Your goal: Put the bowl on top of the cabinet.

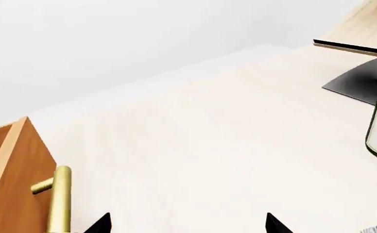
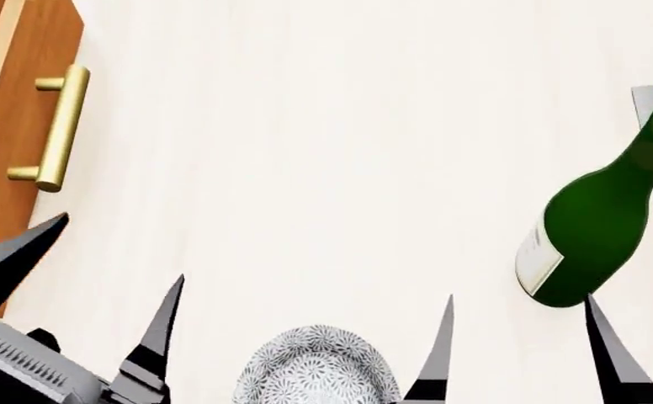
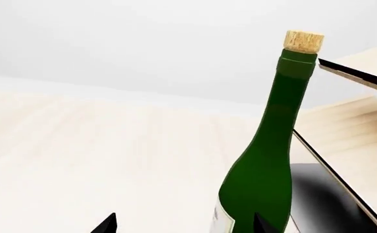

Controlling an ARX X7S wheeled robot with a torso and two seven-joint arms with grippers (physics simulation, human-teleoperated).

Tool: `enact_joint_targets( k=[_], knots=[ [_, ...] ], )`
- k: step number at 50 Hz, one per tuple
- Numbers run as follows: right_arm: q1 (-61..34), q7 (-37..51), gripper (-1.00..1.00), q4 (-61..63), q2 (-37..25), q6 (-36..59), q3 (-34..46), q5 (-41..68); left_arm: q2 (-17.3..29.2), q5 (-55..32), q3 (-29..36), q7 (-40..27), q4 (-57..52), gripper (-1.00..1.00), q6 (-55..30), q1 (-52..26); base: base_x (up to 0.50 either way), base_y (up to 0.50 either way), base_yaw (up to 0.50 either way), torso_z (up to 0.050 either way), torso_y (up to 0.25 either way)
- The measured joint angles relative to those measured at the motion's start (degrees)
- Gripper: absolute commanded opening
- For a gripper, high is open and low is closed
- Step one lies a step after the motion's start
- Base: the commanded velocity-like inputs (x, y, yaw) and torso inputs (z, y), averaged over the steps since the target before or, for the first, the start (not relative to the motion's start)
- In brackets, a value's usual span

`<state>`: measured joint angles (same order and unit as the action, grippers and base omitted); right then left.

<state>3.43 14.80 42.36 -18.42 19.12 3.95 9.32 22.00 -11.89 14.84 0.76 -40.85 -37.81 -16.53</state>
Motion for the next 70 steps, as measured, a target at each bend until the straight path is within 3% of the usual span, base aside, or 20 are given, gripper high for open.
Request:
enact_joint_targets(
  k=[14,30,45,70],
  knots=[
    [0.8,0.63,1.0,-0.3,-0.89,-0.3,-0.16,-0.69,3.11,-0.85,12.29,11.03,1.53,1.0,-10.22,-13.74,0.0,0.0,0.0,0.0,0.0],
    [1.92,1.02,1.0,-1.16,-1.62,-1.3,-0.57,-0.9,2.88,-5.38,18.89,20.68,3.38,1.0,-17.86,-23.74,0.0,0.0,0.0,0.0,0.0],
    [2.7,1.35,1.0,-1.98,-2.34,-1.96,-1.07,-1.06,2.43,-5.26,21.84,24.38,10.97,1.0,-16.38,-28.09,0.0,0.0,0.0,0.0,0.0],
    [4.35,1.88,1.0,-4.0,-3.0,-4.33,-2.88,-0.36,0.05,-0.27,32.93,30.53,25.41,1.0,-12.51,-37.51,0.0,0.0,0.0,0.0,0.0]
  ],
)
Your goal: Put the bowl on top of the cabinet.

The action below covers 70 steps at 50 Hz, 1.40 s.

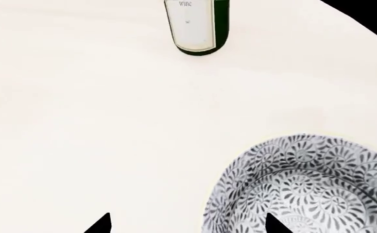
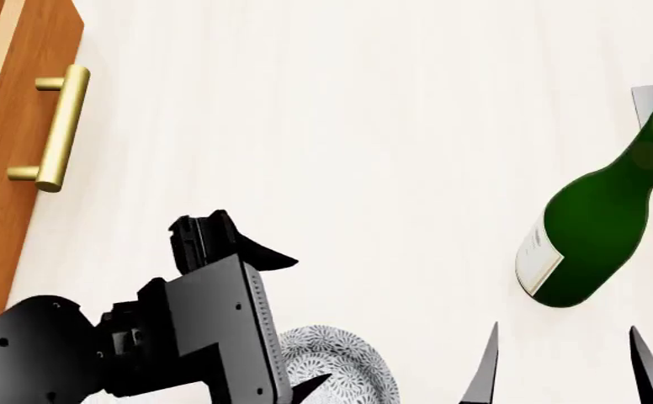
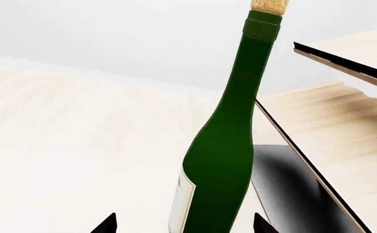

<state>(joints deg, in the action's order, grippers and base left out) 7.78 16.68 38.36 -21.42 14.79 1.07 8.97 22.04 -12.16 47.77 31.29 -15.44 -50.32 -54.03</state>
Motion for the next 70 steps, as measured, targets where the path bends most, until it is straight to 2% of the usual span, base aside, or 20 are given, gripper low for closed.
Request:
enact_joint_targets(
  k=[17,38,39,70],
  knots=[
    [0.98,-0.04,1.0,-1.2,-0.34,-1.69,-0.52,0.51,-1.99,0.72,3.86,3.22,6.6,1.0,1.95,-3.25,0.0,0.0,0.0,0.0,0.0],
    [1.62,-0.03,1.0,-2.07,-0.73,-2.88,-0.34,0.8,-1.66,1.38,9.91,3.76,8.38,1.0,6.75,-6.01,0.0,0.0,0.0,0.0,-0.005],
    [1.65,-0.02,1.0,-2.08,-0.75,-2.92,-0.33,0.81,-1.6,1.44,10.14,3.72,8.37,-1.0,7.03,-6.1,0.0,0.0,0.0,0.0,-0.01],
    [1.92,0.64,1.0,-1.43,-1.39,-2.9,-0.27,0.78,0.02,5.49,13.39,3.75,5.75,-1.0,12.5,-5.1,0.0,0.0,0.0,0.0,-0.006]
  ],
)
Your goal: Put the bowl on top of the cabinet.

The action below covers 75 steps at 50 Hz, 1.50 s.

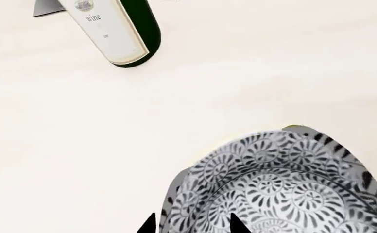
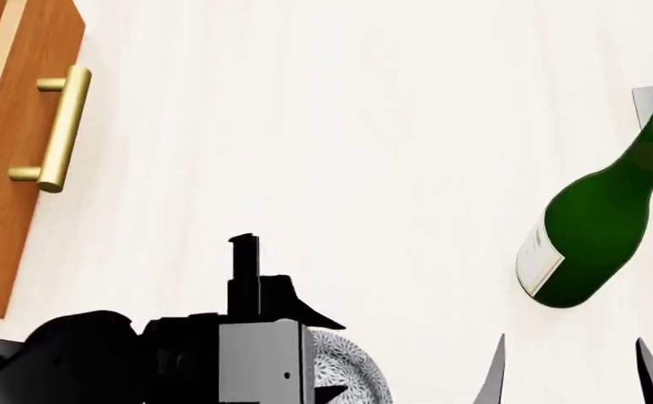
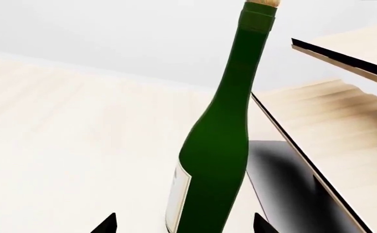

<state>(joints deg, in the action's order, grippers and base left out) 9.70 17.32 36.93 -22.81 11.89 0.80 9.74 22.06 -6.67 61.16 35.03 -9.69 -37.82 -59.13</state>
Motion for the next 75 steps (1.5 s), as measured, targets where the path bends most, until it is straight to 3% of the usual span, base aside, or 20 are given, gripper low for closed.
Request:
enact_joint_targets(
  k=[27,45,56,75],
  knots=[
    [-0.76,0.69,1.0,3.42,-0.96,2.88,0.47,-0.02,7.97,-3.68,-5.11,5.07,-12.86,-1.0,-10.04,-3.37,0.0,0.0,0.0,0.0,-0.001],
    [-0.93,1.2,1.0,5.48,-1.65,4.49,0.05,0.39,9.34,-6.82,-12.84,6.64,-18.23,-1.0,-18.34,-10.15,0.0,0.0,0.0,0.0,0.0],
    [-0.91,1.55,1.0,6.35,-1.94,5.15,0.07,0.37,7.89,-8.72,-20.23,5.53,-18.8,-1.0,-22.84,-15.19,0.0,0.0,0.0,0.0,0.0],
    [-1.18,2.0,1.0,6.84,-2.21,5.88,0.89,-0.07,1.19,-9.5,-35.26,-0.73,-7.75,-1.0,-25.17,-25.57,0.0,0.0,0.0,0.0,0.0]
  ],
)
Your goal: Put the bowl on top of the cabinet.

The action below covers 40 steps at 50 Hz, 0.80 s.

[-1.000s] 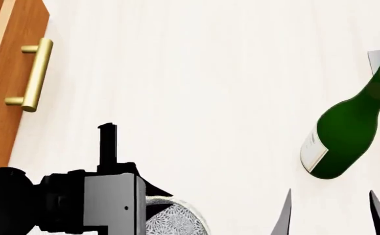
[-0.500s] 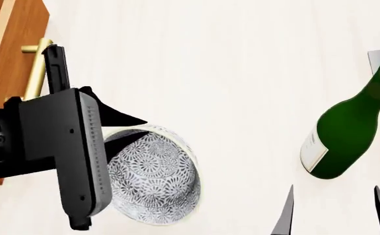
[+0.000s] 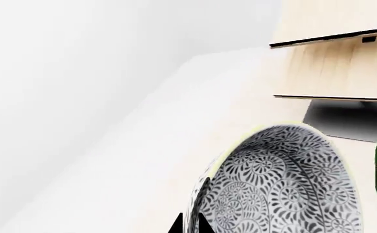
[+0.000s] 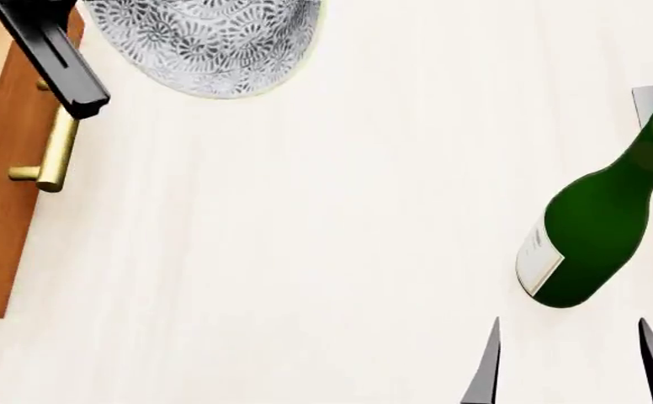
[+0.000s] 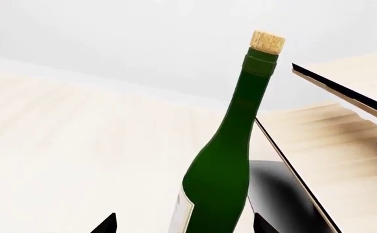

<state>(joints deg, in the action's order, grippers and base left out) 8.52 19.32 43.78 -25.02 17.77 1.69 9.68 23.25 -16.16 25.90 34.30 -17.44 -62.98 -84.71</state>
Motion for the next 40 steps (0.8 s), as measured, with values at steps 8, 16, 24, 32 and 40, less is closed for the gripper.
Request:
enact_joint_targets(
  k=[8,16,24,32,40],
  knots=[
    [-0.01,0.08,1.0,-0.32,-0.09,-0.21,0.07,0.02,-3.75,1.35,-5.0,-4.64,7.37,-1.0,-0.5,-3.85,0.0,0.0,0.0,0.0,0.0],
    [0.06,0.14,1.0,-0.66,-0.17,-0.49,0.12,0.07,-6.2,2.91,-10.11,-9.75,16.63,-1.0,1.04,-7.41,0.0,0.0,0.0,-0.022,0.219],
    [0.07,0.23,1.0,-0.85,-0.25,-0.61,0.24,0.07,-6.82,4.51,-15.89,-14.66,26.25,-1.0,3.27,-11.59,0.0,0.0,0.0,-0.026,0.25],
    [-0.14,0.34,1.0,-0.82,-0.37,-0.36,0.5,0.01,-6.04,5.44,-20.59,-18.04,33.01,-1.0,4.73,-15.09,0.0,0.0,0.0,-0.026,0.25],
    [-0.26,0.44,1.0,-0.71,-0.53,-0.12,0.59,0.06,-4.95,6.1,-24.82,-21.13,38.66,-1.0,6.34,-17.94,0.0,0.0,0.0,-0.026,0.25]
  ],
)
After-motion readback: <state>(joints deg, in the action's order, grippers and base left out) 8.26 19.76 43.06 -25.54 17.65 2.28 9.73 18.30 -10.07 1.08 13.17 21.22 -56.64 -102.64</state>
